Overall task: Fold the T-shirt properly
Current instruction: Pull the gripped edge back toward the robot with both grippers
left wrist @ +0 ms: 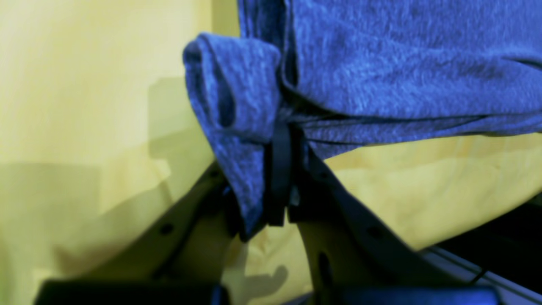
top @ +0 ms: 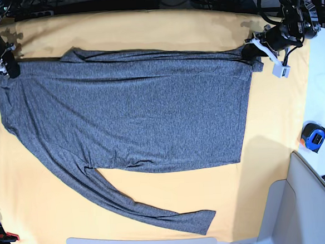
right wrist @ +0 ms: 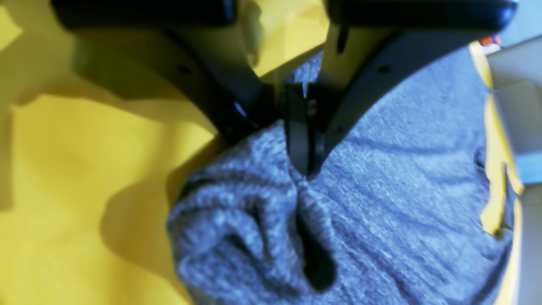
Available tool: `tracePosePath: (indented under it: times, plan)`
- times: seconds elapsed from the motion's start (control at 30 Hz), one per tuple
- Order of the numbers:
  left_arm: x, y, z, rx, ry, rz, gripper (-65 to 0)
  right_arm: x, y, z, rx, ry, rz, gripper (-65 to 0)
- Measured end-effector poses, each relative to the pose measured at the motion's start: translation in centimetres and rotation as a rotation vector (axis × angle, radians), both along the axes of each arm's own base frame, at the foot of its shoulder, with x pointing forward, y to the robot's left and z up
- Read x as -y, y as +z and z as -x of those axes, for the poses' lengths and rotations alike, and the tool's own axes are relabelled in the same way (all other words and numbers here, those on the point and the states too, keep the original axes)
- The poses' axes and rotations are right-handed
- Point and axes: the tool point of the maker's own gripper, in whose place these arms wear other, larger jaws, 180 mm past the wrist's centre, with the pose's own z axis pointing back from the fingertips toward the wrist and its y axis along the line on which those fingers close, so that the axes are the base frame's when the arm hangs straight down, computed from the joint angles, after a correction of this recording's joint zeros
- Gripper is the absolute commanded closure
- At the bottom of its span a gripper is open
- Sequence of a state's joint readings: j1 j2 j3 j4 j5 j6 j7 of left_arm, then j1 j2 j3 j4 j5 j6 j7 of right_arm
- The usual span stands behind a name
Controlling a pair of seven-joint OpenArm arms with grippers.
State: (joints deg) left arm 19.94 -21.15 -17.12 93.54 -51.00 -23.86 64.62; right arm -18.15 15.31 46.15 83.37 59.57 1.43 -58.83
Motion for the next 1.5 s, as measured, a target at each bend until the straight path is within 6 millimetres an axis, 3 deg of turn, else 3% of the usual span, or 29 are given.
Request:
tracePosePath:
  times: [0.43, 0.67, 1.1, 1.37, 1.5]
  plan:
    - [-0.1, -0.7, 3.2, -0.03, 0.053, 0.034, -0.1, -0.1, -0.1, 2.7, -0.053, 0.02, 0.029, 0.0]
    - [0.7, -0.4, 5.6, -0.041, 0.002, 0.025, -0.1, 0.9, 0.3, 3.8, -0.097, 0.052, 0.054, 0.0]
    - [1.2, -0.8, 7.4, -0.06, 0.019, 0.046, -0.1, 1.3, 0.1, 5.4, -0.107, 0.025, 0.056, 0.0]
    - [1.5, -0.8, 7.4, -0.057, 0.028, 0.056, -0.6, 0.7, -0.4, 5.5, -0.099, 0.016, 0.034, 0.0]
    - [1.5, -0.9, 7.4, -0.057, 0.029, 0.056, -5.7, 0.4, -1.3, 5.1, -0.093, 0.003, -0.076, -3.4]
